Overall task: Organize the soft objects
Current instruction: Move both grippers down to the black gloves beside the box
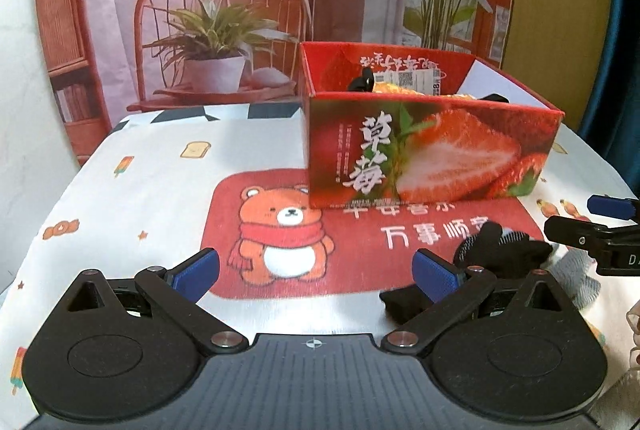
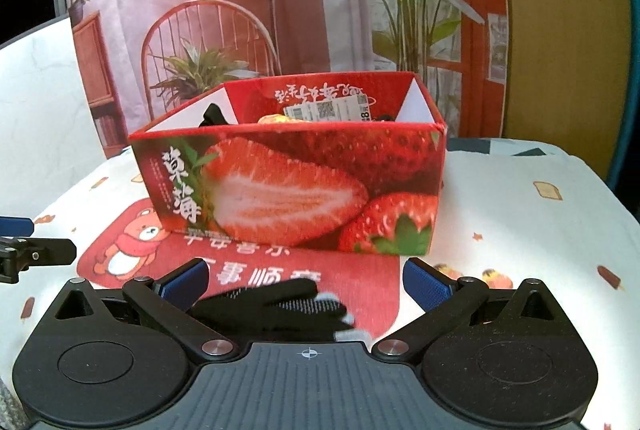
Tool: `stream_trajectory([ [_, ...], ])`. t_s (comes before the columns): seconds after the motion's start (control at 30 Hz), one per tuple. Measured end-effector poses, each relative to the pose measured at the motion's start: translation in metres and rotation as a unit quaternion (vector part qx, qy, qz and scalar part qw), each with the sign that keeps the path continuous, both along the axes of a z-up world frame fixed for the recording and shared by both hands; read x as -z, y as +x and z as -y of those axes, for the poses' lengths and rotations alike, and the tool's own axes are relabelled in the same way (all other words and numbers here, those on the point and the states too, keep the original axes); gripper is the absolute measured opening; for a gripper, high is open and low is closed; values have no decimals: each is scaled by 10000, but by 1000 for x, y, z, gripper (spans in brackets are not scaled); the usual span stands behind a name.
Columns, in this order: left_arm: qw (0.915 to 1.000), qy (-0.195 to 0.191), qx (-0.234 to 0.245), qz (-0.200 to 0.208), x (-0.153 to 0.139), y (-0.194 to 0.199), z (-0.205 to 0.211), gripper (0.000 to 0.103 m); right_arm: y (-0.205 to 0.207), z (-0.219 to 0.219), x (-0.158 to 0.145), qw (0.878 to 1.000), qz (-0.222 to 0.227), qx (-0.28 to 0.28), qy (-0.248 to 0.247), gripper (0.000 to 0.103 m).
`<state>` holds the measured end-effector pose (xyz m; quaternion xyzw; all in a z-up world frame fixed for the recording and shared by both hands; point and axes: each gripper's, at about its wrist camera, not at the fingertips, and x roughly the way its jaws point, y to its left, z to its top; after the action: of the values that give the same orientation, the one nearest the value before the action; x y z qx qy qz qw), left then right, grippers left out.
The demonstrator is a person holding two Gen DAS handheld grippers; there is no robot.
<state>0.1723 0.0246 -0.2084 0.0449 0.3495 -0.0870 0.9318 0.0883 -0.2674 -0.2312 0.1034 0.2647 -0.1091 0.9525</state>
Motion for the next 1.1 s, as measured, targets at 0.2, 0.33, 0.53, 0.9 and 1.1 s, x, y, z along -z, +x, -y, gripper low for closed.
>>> stream_trajectory([
  [0.2, 9998, -163, -1, -95, 7, -12, -6, 103, -13, -3, 6, 9999, -9, 75, -86, 103],
  [0.33, 9993, -268, 24, -264, 17, -12, -8, 103, -18, -6, 10, 10000, -21, 63, -74, 103],
  [0.53, 9986, -430, 161, -248, 21, -7, -4, 91, -12, -9, 15, 9997, -139, -45, -197, 102],
  [0.9, 9914, -578, 1012, -592, 35, 9, 30, 70, 27, 0, 31, 9970, -681, -339, -142, 80],
  [1.1, 9899, -433, 1030, -875, 52, 30, 38, 39, 38, 8, 38, 9957, -853, -343, 59, 75],
])
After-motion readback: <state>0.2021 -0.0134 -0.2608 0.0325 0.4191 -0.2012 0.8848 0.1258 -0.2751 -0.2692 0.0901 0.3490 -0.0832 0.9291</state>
